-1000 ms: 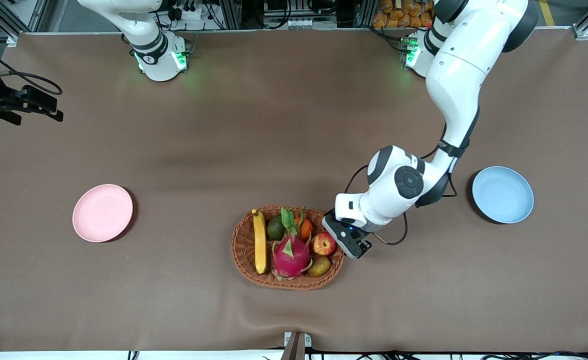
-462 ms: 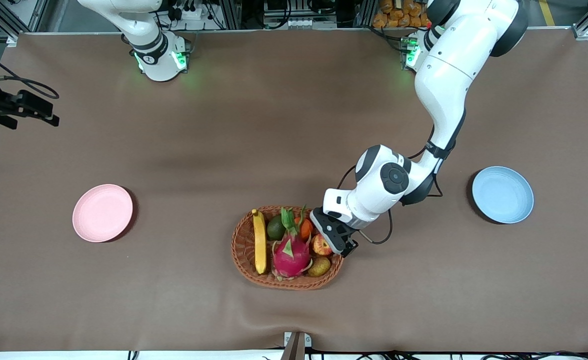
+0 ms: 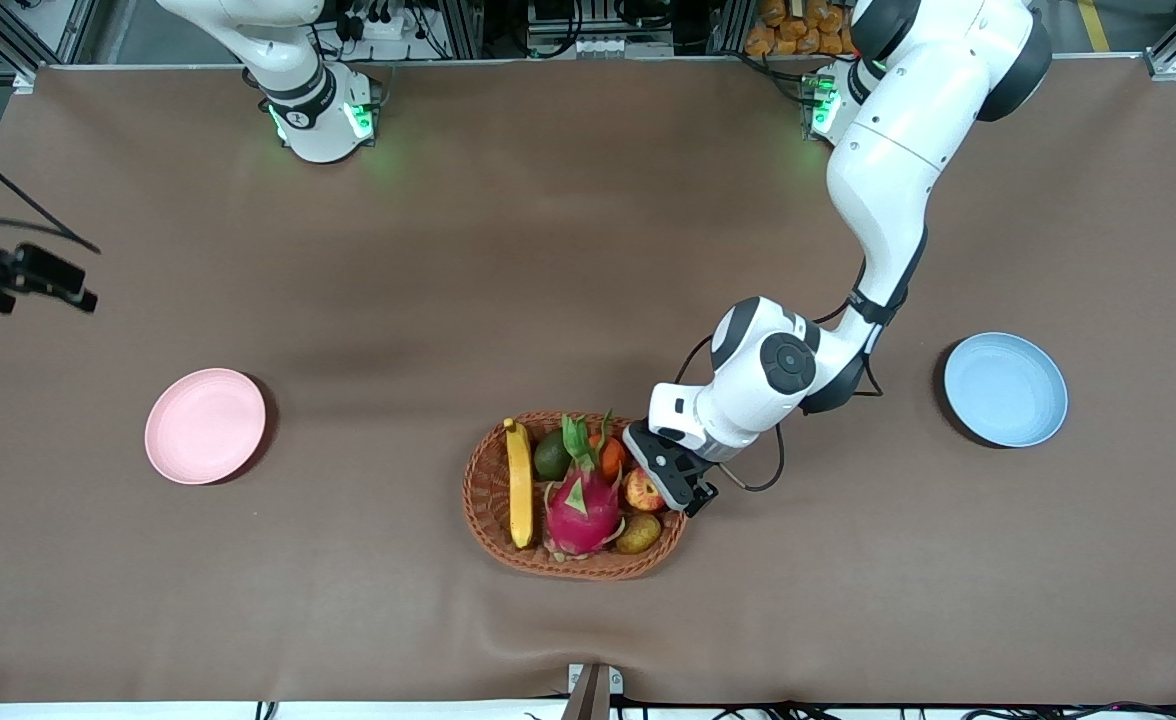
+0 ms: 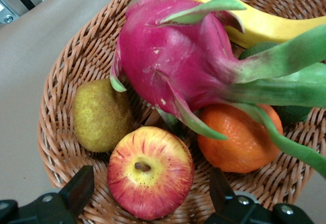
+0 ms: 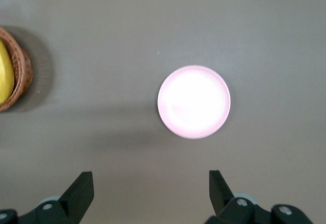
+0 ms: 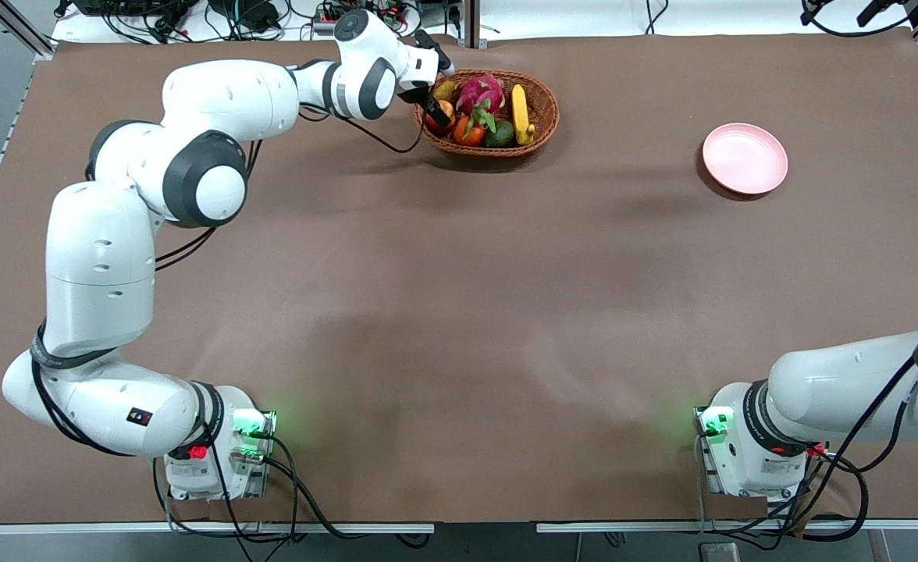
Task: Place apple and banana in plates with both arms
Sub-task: 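Lower the left gripper onto the apple while the right gripper reaches out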
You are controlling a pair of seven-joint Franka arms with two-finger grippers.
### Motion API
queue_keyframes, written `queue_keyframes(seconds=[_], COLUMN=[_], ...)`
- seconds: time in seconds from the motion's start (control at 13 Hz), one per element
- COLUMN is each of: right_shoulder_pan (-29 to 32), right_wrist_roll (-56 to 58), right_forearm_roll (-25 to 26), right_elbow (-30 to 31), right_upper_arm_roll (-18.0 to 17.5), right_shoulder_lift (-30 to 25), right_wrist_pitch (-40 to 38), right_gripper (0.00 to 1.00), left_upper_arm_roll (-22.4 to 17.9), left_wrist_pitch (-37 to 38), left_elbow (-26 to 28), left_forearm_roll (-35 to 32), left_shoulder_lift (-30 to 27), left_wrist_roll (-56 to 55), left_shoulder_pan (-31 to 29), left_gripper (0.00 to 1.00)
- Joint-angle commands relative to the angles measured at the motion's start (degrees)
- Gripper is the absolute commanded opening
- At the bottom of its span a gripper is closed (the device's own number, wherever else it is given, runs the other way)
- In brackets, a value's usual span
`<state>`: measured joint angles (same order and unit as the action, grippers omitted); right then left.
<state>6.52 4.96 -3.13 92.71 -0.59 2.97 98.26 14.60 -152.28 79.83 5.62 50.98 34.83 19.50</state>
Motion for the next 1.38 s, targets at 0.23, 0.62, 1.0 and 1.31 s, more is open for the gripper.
queue_keyframes(seconds=[0.23,0.62,1.0,1.31], right_shoulder_pan=[0.68,-0.72,-1.25,-3.01], right_wrist_roll=[-0.21,-0.21,-0.21,-0.04], right_forearm_roll=[-0.13,-0.47,-4.60,-4.61], right_elbow=[-1.22,-1.30,-1.30,-0.86], right_upper_arm_roll=[-0.64,-0.82,-0.90,-0.90], right_shoulder_lift=[2.83,4.93,6.08,6.08], right_wrist_pitch=[2.82,3.17,3.08,2.12], right_gripper=[1.00,1.00,1.00,1.00], left_upper_arm_roll=[-0.09,-0.09,-0.09,1.30], left_wrist_pitch=[-2.59,-2.85,-2.85,-0.14], left_elbow=[-1.61,-1.52,-1.43,-1.25], left_forearm_roll=[1.32,1.32,1.32,2.28], left_shoulder_lift=[2.01,2.37,1.93,-0.61], left_wrist_roll=[1.82,1.82,1.64,1.12], left_shoulder_pan=[0.62,0.54,0.45,-0.51], left_gripper=[1.00,0.94,0.49,0.45])
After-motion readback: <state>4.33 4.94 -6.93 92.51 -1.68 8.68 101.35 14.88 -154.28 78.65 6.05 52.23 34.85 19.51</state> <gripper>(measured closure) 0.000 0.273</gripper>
